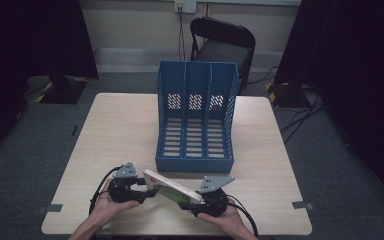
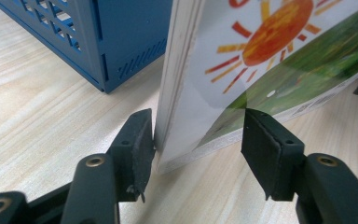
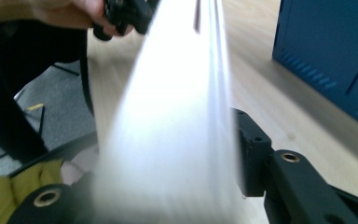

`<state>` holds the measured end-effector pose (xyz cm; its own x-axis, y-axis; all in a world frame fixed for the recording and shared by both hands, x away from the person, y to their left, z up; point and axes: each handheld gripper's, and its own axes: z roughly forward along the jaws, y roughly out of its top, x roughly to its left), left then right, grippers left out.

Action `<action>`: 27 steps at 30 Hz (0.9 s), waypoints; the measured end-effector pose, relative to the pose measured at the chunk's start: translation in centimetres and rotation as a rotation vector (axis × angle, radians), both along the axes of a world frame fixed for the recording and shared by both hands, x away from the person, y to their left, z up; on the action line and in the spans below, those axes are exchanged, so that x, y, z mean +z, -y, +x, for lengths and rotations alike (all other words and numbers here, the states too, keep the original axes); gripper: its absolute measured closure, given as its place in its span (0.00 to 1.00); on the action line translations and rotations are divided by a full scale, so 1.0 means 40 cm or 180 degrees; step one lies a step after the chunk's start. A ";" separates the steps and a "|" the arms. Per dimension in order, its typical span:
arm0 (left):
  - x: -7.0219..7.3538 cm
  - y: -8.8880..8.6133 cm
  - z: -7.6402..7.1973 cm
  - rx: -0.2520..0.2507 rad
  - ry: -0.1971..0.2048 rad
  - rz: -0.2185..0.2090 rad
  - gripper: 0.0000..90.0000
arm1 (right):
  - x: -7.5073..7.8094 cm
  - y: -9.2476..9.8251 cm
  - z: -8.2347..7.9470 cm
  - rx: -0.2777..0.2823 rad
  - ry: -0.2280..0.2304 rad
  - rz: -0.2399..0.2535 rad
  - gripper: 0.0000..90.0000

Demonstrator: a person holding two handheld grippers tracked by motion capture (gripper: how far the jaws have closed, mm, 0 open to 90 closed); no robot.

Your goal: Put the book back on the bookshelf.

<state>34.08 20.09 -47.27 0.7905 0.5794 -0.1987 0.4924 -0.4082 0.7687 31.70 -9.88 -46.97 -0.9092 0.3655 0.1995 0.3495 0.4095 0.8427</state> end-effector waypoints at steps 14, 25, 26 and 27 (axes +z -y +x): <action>-0.001 0.001 0.001 0.0017 -0.0015 0.0013 0.51 | -0.026 -0.027 -0.002 -0.0150 0.0140 0.0005 0.75; -0.002 0.002 0.006 0.0035 -0.0056 0.0077 0.53 | -0.021 -0.027 0.003 -0.0231 0.0154 -0.0101 0.85; -0.002 0.000 0.006 0.0041 -0.0068 0.0075 0.54 | -0.019 -0.028 0.003 -0.0232 0.0164 -0.0118 0.85; 0.000 -0.006 0.007 0.0050 -0.0088 0.0048 0.56 | -0.016 -0.029 0.004 -0.0229 0.0163 -0.0133 0.85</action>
